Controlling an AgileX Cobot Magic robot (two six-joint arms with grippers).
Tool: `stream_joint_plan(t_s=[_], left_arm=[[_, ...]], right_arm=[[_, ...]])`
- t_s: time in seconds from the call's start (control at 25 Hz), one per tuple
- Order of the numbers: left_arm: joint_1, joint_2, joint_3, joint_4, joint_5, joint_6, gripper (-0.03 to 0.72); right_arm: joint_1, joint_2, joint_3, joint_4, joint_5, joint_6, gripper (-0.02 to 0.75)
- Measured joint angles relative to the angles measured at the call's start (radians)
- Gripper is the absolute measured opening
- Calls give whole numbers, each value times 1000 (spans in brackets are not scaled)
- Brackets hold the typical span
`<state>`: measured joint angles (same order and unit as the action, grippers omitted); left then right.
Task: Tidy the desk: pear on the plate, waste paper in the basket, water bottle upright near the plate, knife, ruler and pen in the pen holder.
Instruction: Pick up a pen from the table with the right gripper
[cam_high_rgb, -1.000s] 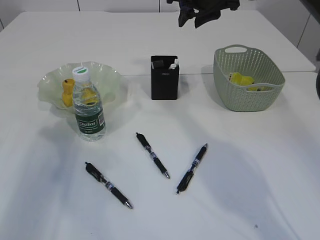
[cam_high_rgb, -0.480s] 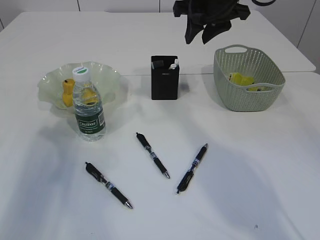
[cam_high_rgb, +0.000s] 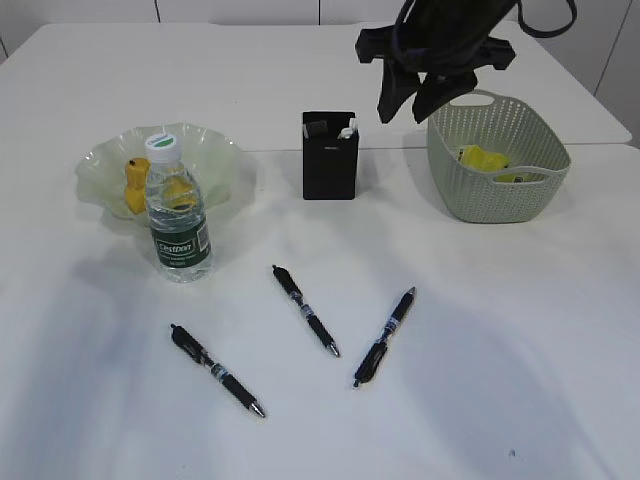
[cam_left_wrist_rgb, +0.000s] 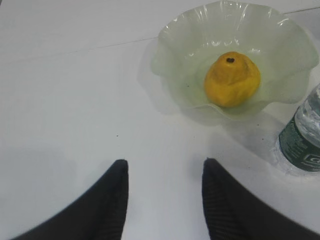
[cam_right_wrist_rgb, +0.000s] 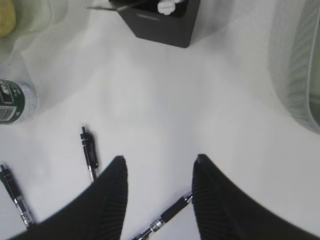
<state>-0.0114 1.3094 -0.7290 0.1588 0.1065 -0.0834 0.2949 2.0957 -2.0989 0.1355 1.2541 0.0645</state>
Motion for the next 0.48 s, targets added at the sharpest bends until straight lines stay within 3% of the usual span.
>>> stream_joint_plan(t_s=[0.24,0.48], left_arm=[[0,-2,0,-7,10,0,341],[0,-2,0,-15,28,0,341]], right_arm=[[13,-16,68,19,-1,-43,314],[83,-16,96,17,-4,-87,314]])
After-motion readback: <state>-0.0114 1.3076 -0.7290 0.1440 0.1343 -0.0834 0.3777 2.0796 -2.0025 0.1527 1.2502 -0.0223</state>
